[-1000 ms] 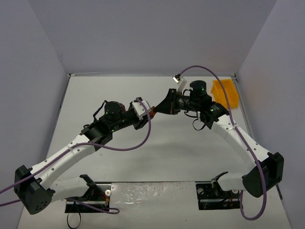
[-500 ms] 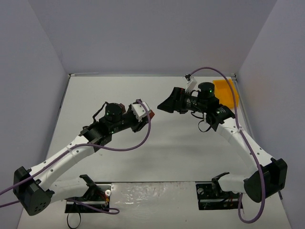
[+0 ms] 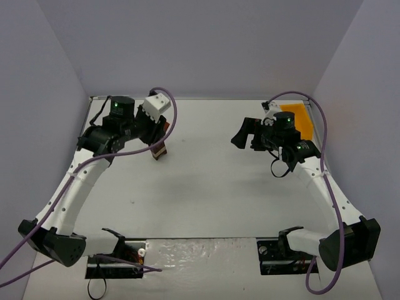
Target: Build the wood block tower
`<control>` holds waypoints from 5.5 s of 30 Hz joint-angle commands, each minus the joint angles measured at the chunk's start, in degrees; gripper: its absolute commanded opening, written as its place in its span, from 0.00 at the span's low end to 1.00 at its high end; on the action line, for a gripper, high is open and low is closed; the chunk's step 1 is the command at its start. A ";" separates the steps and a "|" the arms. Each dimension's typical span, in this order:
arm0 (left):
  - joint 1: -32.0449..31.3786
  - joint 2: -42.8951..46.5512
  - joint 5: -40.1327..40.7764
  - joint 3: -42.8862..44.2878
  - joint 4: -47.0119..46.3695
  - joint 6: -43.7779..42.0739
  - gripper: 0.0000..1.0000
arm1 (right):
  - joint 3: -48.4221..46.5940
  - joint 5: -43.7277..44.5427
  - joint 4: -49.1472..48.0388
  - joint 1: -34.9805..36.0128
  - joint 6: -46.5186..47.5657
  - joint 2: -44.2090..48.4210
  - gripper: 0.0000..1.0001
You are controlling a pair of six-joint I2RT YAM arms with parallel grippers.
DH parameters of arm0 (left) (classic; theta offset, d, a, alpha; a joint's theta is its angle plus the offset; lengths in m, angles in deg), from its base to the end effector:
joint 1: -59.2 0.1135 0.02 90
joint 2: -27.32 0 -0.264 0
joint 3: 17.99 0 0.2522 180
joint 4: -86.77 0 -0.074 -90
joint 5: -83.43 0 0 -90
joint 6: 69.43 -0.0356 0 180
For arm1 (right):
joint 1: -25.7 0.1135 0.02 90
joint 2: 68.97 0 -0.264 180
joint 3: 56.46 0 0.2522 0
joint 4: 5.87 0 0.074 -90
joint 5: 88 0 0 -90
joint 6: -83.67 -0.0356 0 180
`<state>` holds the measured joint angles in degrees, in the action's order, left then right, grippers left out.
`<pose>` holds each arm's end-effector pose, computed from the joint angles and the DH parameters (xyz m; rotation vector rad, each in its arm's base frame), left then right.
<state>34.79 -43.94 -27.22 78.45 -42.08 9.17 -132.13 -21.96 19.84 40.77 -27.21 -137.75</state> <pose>0.2315 -0.1188 0.4238 0.8385 1.8482 -0.5078 0.2624 0.0856 0.3555 -0.1952 1.9451 0.8169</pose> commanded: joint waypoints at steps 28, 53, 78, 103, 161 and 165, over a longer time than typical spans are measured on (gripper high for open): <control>11.58 -34.01 1.97 30.23 25.10 -10.52 0.00 | 5.65 27.84 4.48 -0.30 14.02 10.58 1.00; 8.85 -37.69 4.38 30.16 25.01 -10.47 0.00 | 6.32 27.31 4.30 -0.30 14.32 11.20 1.00; 9.12 -39.49 4.83 29.38 25.18 -10.76 0.00 | 6.63 26.85 4.13 -0.30 14.39 11.12 1.00; 9.12 -38.16 6.76 31.31 27.12 -10.14 0.00 | 7.07 26.34 3.80 -0.28 14.44 11.80 1.00; 8.94 -41.06 6.86 32.46 27.38 -9.18 0.15 | 7.94 26.34 3.25 -0.13 14.20 12.52 1.00; 8.94 -41.12 7.09 32.60 27.38 -9.18 0.18 | 7.94 26.34 3.19 -0.13 14.17 12.40 1.00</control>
<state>43.62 -86.26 -20.42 107.81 -15.25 -0.23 -124.07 4.16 26.48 40.68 -13.51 -126.42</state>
